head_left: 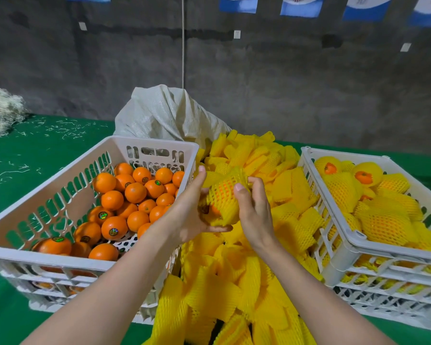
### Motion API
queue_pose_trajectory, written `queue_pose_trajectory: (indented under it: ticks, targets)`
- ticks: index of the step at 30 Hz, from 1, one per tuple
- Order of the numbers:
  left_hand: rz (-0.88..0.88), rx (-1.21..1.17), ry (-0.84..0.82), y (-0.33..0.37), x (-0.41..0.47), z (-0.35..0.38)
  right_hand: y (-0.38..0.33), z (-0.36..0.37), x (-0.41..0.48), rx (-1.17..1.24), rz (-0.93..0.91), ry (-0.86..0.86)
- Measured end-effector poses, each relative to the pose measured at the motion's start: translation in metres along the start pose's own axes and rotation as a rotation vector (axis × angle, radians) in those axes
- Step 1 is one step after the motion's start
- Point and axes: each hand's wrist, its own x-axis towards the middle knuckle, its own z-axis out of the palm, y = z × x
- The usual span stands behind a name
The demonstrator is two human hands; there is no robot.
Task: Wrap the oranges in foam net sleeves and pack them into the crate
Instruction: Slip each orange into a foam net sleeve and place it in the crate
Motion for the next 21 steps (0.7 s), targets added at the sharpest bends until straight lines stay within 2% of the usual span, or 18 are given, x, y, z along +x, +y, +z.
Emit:
queue_pose_trajectory:
  ticks: [4, 7, 10, 12, 14, 18, 19, 21]
  targets:
    - [0.095, 0.163, -0.154, -0.005, -0.001, 0.004, 0.004, -0.003, 0.001, 0.156, 0.026, -0.058]
    - [0.112, 0.22, -0.2, -0.007, 0.001, 0.003, 0.006, -0.006, -0.001, 0.131, -0.094, 0.001]
    - [0.127, 0.25, -0.186, -0.009, 0.001, -0.003, 0.008, -0.009, -0.005, 0.041, -0.2, 0.046]
    - [0.124, 0.256, -0.148, -0.009, 0.002, -0.005, 0.008, -0.011, -0.005, 0.01, -0.197, 0.048]
    - [0.128, 0.273, -0.118, -0.006, 0.003, -0.007, 0.006, -0.013, -0.006, 0.117, -0.08, 0.001]
    - [0.12, 0.436, -0.094, -0.003, 0.002, -0.009, 0.001, -0.014, -0.003, 0.543, 0.355, -0.294]
    - [0.139, 0.5, -0.099, -0.002, -0.001, -0.007, 0.001, -0.012, -0.001, 0.564, 0.412, -0.332]
    - [0.182, 0.543, -0.066, -0.002, -0.002, -0.005, 0.002, -0.009, 0.004, 0.563, 0.471, -0.301]
